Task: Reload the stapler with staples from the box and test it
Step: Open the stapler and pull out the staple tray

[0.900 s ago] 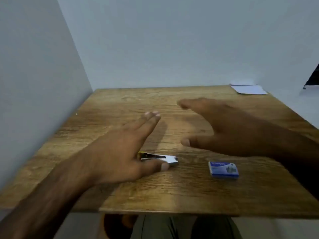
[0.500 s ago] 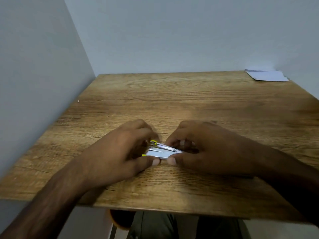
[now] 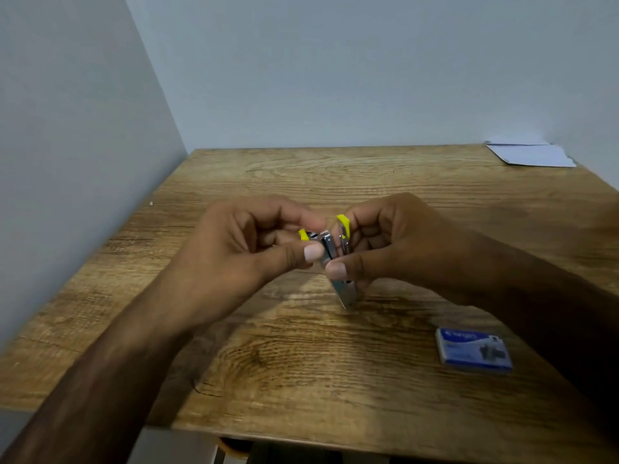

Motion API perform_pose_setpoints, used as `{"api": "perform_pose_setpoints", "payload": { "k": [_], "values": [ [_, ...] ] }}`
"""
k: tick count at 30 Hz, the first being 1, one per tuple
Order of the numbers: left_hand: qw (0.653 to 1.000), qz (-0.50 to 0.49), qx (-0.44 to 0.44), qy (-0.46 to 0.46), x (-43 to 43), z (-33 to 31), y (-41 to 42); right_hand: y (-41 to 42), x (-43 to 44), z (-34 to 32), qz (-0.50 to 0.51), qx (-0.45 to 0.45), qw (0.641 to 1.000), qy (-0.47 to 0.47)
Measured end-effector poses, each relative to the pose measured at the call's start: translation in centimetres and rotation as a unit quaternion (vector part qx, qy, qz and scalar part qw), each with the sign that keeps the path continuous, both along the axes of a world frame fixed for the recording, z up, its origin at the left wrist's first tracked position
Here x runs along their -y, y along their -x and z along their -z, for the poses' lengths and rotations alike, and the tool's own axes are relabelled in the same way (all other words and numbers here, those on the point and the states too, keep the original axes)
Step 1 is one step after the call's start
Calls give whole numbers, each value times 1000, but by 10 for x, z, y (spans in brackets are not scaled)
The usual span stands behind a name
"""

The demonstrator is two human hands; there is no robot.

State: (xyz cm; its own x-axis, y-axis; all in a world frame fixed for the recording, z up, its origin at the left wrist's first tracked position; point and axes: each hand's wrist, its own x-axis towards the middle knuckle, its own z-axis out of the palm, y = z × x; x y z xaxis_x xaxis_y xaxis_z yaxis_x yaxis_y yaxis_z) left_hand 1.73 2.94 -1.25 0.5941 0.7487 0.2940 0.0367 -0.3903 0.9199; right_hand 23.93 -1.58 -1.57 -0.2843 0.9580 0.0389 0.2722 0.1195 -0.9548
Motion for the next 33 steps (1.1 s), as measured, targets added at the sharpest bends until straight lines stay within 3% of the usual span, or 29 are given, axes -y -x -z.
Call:
{"api": "perform_pose_setpoints", "payload": {
  "k": [8,18,30,33],
  "values": [
    [999,-21,20,-17,-10,0,-18,-7,-3,15,43,-102,994,19],
    [998,-32,29,-56,-11,7,-34,-6,8,18,109,-118,987,-21],
    [989,-62,30,-132,-14,9,-25,-10,6,16,161,-174,971,37],
    [988,-67,45,-132,-17,10,-9,-23,2,14,120,-183,975,42]
  ]
}}
